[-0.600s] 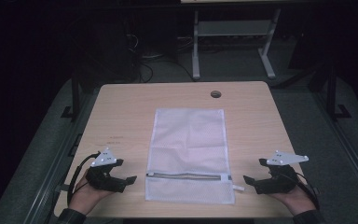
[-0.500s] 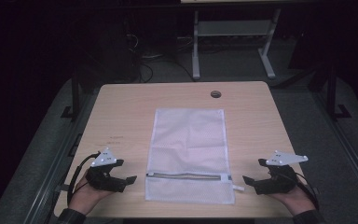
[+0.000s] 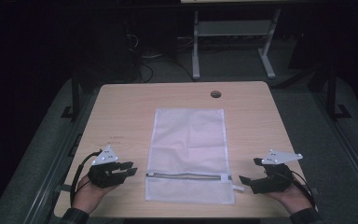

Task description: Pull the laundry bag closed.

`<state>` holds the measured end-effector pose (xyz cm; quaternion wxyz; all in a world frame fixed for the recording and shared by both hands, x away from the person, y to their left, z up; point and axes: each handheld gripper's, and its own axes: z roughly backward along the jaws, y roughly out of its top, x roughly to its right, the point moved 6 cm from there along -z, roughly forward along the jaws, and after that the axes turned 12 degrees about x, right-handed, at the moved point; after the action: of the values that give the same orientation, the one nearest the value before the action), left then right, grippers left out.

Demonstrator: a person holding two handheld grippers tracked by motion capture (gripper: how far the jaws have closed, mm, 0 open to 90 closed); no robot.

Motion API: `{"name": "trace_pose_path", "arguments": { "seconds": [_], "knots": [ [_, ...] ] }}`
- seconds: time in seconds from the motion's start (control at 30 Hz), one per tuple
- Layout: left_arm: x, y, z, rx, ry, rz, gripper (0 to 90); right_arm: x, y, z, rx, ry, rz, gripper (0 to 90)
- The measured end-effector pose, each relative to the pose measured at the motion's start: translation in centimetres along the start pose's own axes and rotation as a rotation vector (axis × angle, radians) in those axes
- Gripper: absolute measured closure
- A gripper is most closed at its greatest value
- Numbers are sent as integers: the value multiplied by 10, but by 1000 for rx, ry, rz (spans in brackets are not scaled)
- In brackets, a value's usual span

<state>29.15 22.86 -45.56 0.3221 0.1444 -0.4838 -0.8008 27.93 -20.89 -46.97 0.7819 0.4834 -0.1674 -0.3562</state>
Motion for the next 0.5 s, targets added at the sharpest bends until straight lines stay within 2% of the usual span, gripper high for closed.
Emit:
{"name": "trace_pose_path", "arguments": {
  "seconds": [0.07, 0.1, 0.13, 0.3, 0.5],
  "knots": [
    [-1, 0, -1, -4, -4, 3, 795, 0, 0, 0, 1, 2, 3, 117],
    [-2, 1, -3, -4, -7, 8, 795, -2, 1, -1, 0, 6, 4, 119],
    [-2, 1, -4, -4, -10, 7, 886, -4, 1, -2, -7, 9, 10, 120],
    [-3, -3, -12, -26, -35, 21, 900, -8, 4, -2, -6, 8, 21, 122],
    [5, -10, -22, -67, -82, 10, 900, -13, 5, -7, -15, 19, 34, 123]
  ]
}}
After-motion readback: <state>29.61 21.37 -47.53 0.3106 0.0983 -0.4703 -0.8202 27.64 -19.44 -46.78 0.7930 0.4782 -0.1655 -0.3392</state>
